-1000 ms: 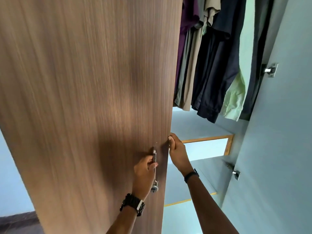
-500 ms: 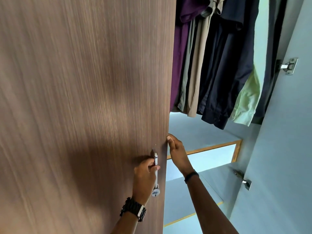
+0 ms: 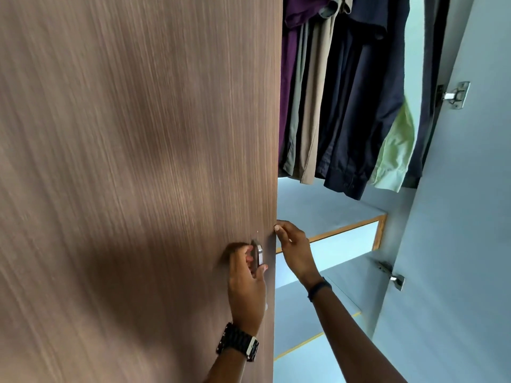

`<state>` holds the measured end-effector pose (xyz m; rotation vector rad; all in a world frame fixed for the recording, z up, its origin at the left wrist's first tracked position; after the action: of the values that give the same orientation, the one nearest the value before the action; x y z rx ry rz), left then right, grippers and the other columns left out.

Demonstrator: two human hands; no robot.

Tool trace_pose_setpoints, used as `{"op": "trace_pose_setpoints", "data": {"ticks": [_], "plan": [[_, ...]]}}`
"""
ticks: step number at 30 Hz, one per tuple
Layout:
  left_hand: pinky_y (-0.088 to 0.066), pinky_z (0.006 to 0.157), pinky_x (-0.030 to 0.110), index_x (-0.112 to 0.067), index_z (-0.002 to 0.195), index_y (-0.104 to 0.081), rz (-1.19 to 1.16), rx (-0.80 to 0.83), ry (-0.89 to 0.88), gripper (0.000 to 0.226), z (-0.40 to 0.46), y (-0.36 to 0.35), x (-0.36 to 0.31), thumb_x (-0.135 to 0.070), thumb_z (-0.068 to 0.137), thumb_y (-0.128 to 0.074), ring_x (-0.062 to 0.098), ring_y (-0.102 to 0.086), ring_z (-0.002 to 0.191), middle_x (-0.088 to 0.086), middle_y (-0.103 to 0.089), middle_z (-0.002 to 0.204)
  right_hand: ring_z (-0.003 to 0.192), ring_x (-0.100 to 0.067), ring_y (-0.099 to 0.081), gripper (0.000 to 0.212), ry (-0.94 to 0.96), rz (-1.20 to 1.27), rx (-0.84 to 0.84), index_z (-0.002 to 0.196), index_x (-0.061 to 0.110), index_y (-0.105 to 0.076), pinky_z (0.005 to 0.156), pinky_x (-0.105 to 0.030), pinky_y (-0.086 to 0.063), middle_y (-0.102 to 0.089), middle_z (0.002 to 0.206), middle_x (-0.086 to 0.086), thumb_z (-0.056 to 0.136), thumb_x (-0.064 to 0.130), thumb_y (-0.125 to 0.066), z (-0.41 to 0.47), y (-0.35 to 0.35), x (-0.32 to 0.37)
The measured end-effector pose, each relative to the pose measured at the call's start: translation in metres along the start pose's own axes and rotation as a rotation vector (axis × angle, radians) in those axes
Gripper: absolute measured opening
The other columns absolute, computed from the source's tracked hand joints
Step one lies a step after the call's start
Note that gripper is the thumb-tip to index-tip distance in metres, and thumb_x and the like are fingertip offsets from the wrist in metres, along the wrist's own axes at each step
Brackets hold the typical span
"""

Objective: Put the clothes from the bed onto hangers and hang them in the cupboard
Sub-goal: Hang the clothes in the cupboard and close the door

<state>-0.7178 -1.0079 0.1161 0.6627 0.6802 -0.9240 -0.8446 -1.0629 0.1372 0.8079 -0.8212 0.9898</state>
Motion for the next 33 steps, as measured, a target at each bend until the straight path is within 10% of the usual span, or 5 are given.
{"op": "trace_pose_setpoints", "data": {"ticks": [12,18,33], "plan": [[-0.036,0.110,0.032,-0.001,0.124,-0.055,-0.124,-0.124,-0.217,0.040,-0.074,-0.026,-0.055,0.009,0.085,-0.056,0.023,-0.037,0.135,0.014,-0.042,0.136,0.090,-0.017,-0.067,0.012,-0.219,0.019,-0.182,0.092,0.019,-0.068,0.077,-0.029,-0.057,-0.070,0.093,0.004,0.092,0.011,-0.060,-0.117,0.097,-0.013],[-0.042,0.103,0.024,-0.018,0.136,-0.040,-0.370,0.332,-0.131,0.053,-0.154,-0.093,-0.138,0.005,0.090,-0.054,0.014,-0.049,0.123,-0.008,-0.042,0.137,0.086,-0.014,-0.068,0.016,-0.246,-0.043,-0.317,0.088,0.023,-0.068,0.078,-0.032,-0.056,-0.071,0.088,0.006,0.090,0.009,-0.061,-0.181,0.210,-0.003],[-0.039,0.083,0.002,-0.017,0.129,-0.049,-0.623,0.804,0.029,0.040,-0.379,-0.260,-0.368,0.002,0.093,-0.049,0.004,-0.051,0.114,-0.010,-0.050,0.123,0.080,-0.019,-0.068,0.017,-0.308,-0.220,-0.759,0.086,0.021,-0.067,0.069,-0.036,-0.058,-0.071,0.083,-0.001,0.089,0.006,-0.061,-0.335,0.564,0.015]]}}
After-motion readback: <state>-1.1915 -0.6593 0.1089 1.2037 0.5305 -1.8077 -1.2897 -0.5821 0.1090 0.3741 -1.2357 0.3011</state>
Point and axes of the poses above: each hand's wrist, its own z-axis towards the middle knuckle, its own y-axis out of the back of the hand, x = y × z, the point moved 3 cm from there along z, towards the middle knuckle
